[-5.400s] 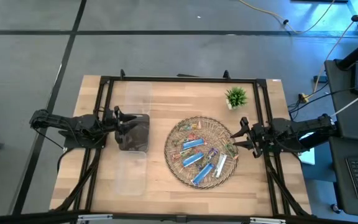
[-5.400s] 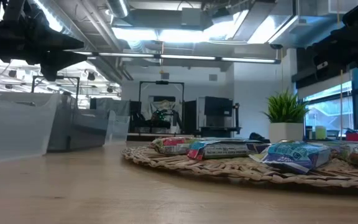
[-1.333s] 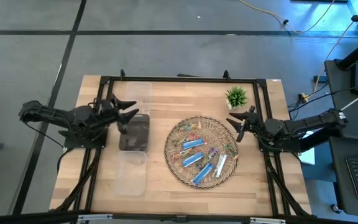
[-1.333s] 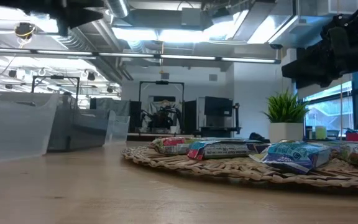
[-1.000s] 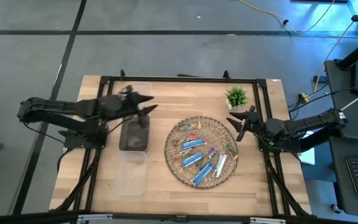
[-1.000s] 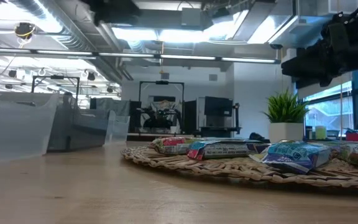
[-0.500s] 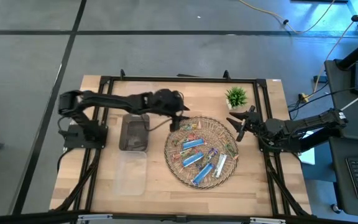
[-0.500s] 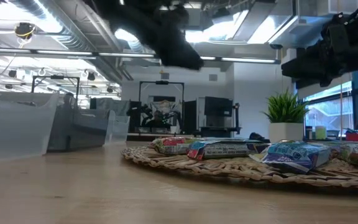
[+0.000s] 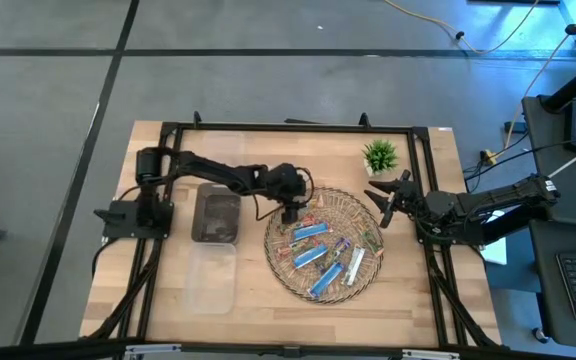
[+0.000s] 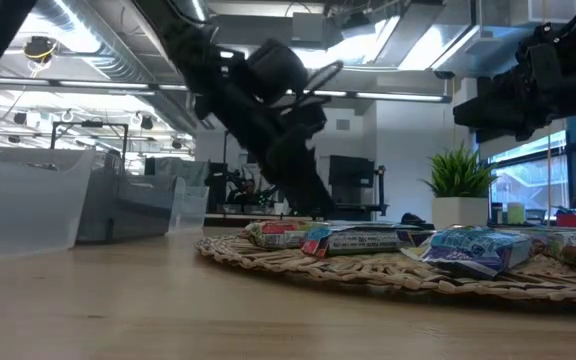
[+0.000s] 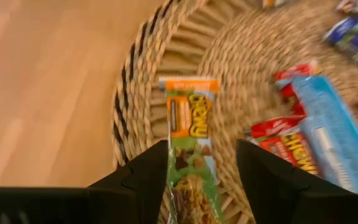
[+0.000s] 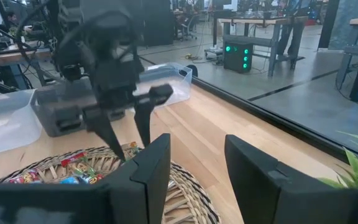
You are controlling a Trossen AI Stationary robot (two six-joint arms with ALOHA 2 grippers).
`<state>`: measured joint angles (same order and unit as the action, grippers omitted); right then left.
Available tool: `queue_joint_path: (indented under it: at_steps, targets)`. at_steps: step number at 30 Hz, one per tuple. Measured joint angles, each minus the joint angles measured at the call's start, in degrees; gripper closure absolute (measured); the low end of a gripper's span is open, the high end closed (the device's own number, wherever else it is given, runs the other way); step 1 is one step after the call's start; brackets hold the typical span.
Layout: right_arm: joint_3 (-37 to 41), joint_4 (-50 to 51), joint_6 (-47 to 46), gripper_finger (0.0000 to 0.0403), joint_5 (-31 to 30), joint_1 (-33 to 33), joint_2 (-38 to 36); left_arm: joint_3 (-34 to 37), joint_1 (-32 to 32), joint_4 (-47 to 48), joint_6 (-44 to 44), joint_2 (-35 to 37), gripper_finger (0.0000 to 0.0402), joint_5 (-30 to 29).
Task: Pick and place Granola Bars by type
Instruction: Put the yellow granola bar into the top transparent bin
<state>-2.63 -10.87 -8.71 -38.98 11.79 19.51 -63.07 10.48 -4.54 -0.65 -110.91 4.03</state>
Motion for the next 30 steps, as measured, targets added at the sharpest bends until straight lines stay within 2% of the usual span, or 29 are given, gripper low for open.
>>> queue_joint_path:
  at_steps: [21, 30]
  targets:
    - [0.00, 0.09, -0.01, 0.0247, 0.00, 0.00, -0.02, -0.02, 0.02, 3.86, -0.16, -2.53, 0.0221, -1.52]
    - [0.00, 0.09, 0.18, 0.0247, -0.44, -0.02, -0.02, -0.02, 0.00, 4.37, -1.61, -2.52, 0.0275, -1.88]
